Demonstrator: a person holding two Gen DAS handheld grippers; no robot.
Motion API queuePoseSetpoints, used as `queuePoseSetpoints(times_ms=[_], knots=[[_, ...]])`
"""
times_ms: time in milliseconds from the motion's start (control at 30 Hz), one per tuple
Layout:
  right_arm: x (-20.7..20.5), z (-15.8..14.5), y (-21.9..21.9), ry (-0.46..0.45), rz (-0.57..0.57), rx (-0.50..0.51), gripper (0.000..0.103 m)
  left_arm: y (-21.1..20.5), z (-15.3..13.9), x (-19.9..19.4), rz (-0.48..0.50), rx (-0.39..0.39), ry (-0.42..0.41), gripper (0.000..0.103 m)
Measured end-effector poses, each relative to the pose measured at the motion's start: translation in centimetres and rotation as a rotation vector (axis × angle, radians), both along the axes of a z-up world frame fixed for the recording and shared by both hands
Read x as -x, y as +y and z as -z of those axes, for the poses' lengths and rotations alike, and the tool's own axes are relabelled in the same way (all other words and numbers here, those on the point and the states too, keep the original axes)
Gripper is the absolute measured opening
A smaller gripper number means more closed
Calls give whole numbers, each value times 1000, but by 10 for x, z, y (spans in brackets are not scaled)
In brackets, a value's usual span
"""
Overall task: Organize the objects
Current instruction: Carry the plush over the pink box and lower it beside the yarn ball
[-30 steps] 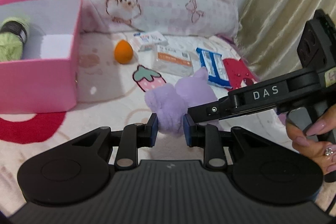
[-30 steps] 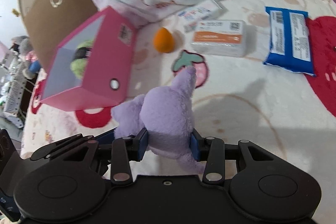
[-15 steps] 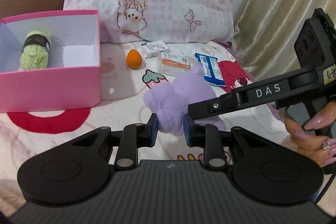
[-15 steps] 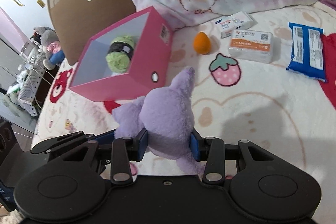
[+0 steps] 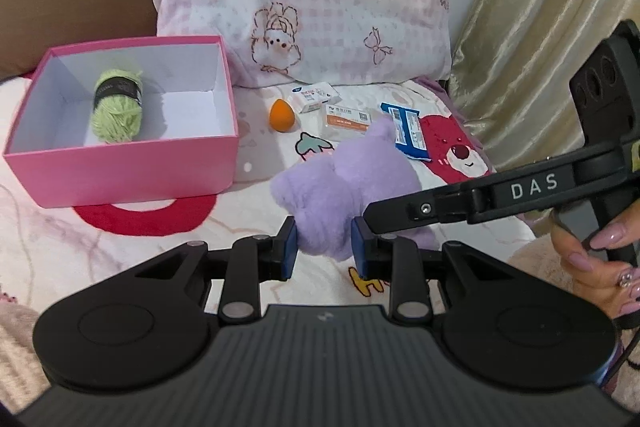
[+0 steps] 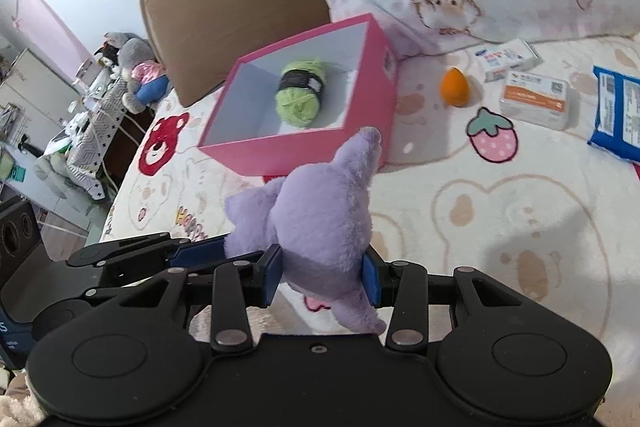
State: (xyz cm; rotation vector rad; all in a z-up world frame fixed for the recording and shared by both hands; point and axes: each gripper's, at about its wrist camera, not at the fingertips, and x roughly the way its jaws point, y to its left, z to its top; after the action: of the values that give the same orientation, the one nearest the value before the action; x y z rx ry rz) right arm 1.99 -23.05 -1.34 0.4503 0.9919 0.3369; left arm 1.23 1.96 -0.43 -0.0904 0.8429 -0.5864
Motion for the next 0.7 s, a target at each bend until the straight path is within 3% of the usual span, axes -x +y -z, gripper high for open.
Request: queuePoseSetpoints(times_ms=[167,400,700], knots=[[5,-20,14,-29,-21,37,46,13,-18,4,-12,33,-5,26],[10,-47,33,-152,-26,99,46,30,-37,1,-43,86,-45,26],[-19,-61,48,-257,-16,92,45,56,-49,-36,-135,149,-59,26]])
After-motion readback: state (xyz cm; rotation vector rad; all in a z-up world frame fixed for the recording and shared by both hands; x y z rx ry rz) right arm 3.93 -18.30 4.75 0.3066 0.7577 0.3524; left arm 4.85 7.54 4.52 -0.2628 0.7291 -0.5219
